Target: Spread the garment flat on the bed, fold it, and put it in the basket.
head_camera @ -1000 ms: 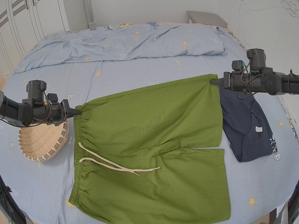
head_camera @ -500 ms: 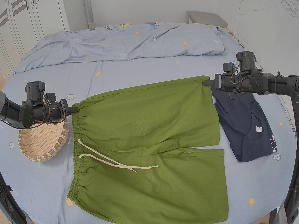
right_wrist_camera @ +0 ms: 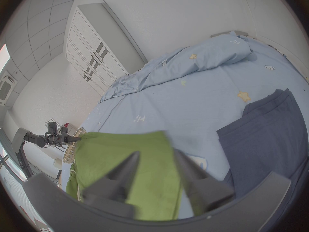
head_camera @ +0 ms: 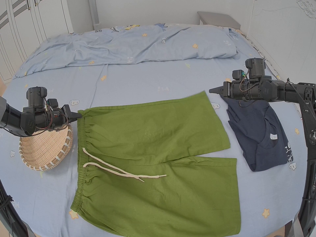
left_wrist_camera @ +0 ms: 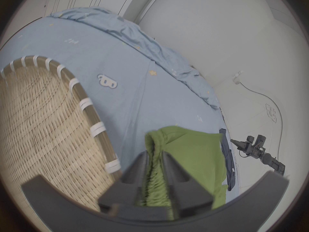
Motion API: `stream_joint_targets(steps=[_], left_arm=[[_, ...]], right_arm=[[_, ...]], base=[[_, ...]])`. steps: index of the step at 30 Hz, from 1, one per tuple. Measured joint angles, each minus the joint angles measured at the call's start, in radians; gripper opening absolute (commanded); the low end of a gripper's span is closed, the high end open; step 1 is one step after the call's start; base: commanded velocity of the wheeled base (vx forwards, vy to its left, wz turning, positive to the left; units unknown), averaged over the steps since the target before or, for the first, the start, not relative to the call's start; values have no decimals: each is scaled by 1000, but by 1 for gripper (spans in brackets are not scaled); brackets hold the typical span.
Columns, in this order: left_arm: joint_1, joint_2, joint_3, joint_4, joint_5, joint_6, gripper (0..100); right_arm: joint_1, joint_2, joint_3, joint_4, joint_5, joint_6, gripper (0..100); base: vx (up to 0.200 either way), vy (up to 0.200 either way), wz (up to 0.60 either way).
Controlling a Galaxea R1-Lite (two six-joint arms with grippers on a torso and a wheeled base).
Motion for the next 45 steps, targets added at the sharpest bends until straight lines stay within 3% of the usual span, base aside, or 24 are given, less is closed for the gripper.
stream_joint_targets(steps=[15,26,37,45], left_arm=[[-14,-46,70,-85,0,-2,100],[-52,-199,186,-86,-4,-50,100],[-75,-359,506,-96,-13,-83,100],[-76,-457,881,-139,-22,-80,100]], right_arm=[[-7,-58,82,1,-2,9,100],[-18,-319,522,-42,3,16,100],[-12,-588,1075,-251,26,20,100],[27,-758,1416,-375,51,26,100]], base=[[0,0,0],[0,0,0],[0,0,0],[0,0,0]])
